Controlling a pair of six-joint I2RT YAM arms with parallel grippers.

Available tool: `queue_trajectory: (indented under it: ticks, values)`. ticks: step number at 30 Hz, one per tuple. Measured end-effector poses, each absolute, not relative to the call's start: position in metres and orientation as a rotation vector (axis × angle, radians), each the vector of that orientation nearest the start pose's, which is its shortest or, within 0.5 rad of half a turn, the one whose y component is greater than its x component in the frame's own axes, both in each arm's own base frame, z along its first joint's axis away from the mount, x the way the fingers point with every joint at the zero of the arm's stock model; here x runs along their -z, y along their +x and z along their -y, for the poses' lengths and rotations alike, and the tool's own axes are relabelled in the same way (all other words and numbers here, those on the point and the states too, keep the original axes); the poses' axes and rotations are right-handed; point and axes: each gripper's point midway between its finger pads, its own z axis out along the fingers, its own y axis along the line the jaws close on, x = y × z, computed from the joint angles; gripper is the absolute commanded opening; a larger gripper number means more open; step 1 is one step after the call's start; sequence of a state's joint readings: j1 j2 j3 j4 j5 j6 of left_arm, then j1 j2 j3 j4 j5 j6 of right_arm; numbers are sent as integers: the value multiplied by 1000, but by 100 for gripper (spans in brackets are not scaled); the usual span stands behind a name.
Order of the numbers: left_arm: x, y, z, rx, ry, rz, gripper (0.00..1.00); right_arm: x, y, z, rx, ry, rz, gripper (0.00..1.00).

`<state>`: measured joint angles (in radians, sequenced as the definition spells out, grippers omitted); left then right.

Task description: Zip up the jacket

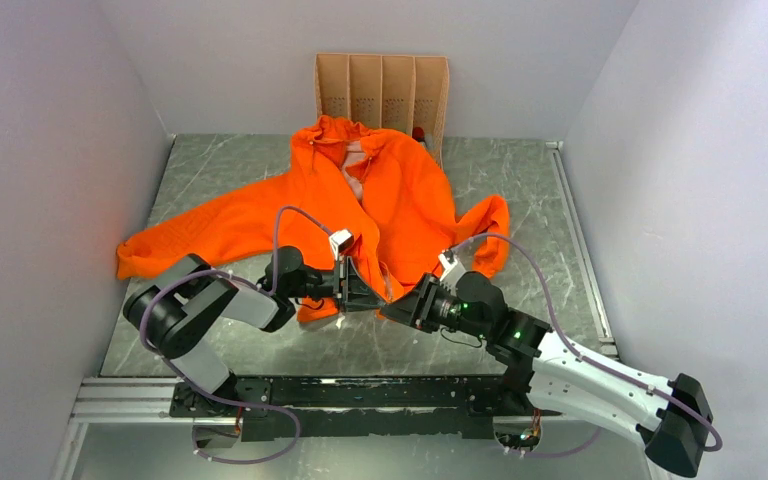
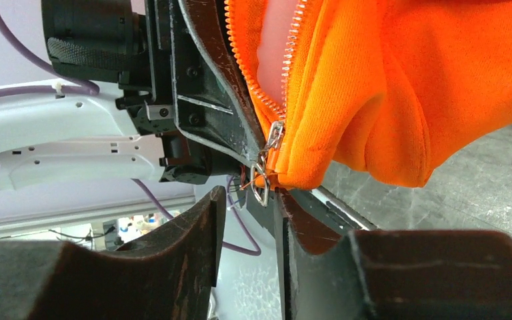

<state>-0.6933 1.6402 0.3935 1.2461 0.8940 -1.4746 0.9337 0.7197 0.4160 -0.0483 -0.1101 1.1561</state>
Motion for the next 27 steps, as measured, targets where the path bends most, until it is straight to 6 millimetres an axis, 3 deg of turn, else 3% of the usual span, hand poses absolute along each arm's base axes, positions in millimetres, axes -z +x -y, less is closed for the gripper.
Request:
queue_trajectory:
  ticks: [18,27]
  values:
    - [-156,146,335,2203,103,-2186,8,-164,132,-272,-1402,204,-2222,0]
    - [-152,145,336,2200,103,-2197,8,-169,132,-263,-1390,221,-2198,0]
